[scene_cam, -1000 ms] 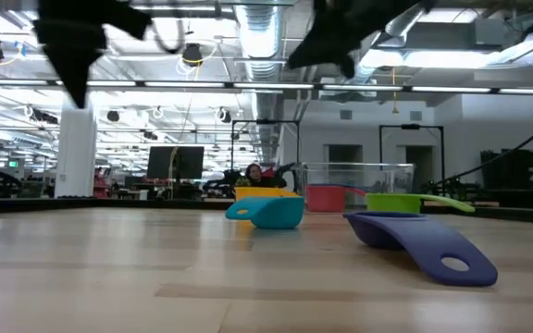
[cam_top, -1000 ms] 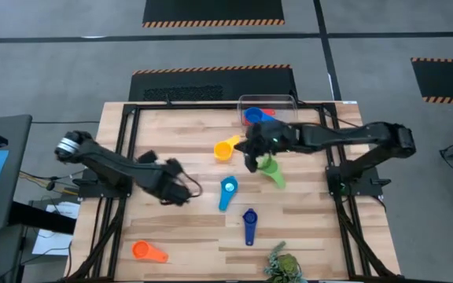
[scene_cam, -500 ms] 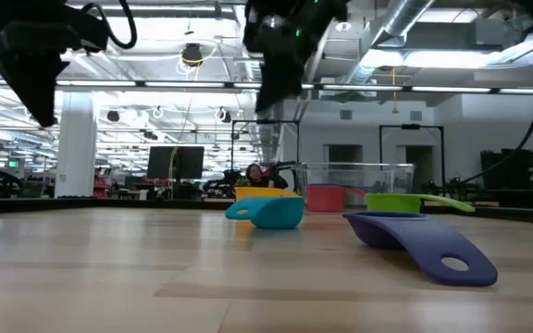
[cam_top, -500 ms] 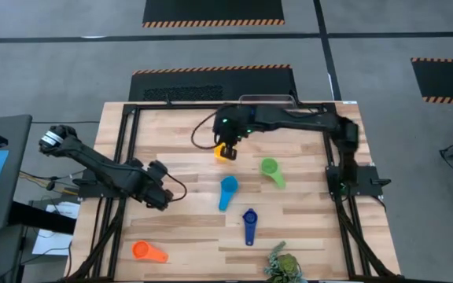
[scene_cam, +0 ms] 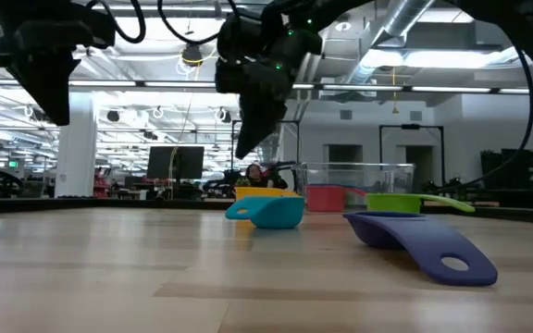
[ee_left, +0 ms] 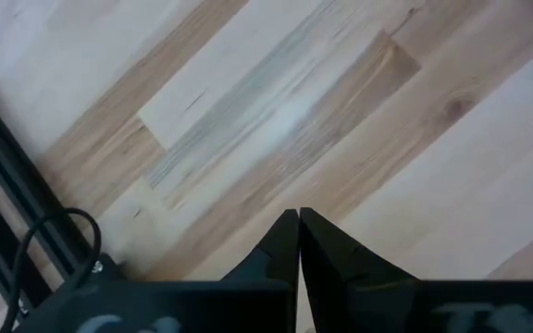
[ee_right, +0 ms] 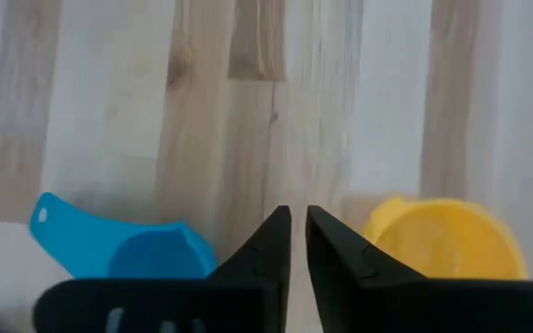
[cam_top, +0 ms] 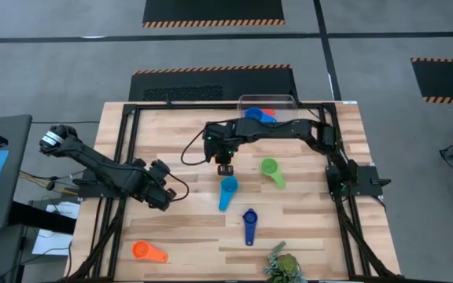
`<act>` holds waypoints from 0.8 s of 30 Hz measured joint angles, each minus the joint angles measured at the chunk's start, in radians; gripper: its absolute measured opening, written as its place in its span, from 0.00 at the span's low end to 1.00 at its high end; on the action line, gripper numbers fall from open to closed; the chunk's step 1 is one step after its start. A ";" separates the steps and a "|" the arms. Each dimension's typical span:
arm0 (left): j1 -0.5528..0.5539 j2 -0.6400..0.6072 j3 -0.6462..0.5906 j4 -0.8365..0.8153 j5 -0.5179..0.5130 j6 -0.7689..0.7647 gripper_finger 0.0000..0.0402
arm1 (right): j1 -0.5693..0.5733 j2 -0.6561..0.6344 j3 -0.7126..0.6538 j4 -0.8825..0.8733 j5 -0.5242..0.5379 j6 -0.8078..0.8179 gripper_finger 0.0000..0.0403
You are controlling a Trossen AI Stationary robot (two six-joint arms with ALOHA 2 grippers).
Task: Nest measuring cups in basket
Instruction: Stack the yellow measuring cup on top of the blue measuring cup in the transparent bin
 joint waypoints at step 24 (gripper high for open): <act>0.000 0.000 0.000 0.028 0.003 0.037 0.00 | -0.034 0.081 -0.003 -0.036 0.112 0.017 0.43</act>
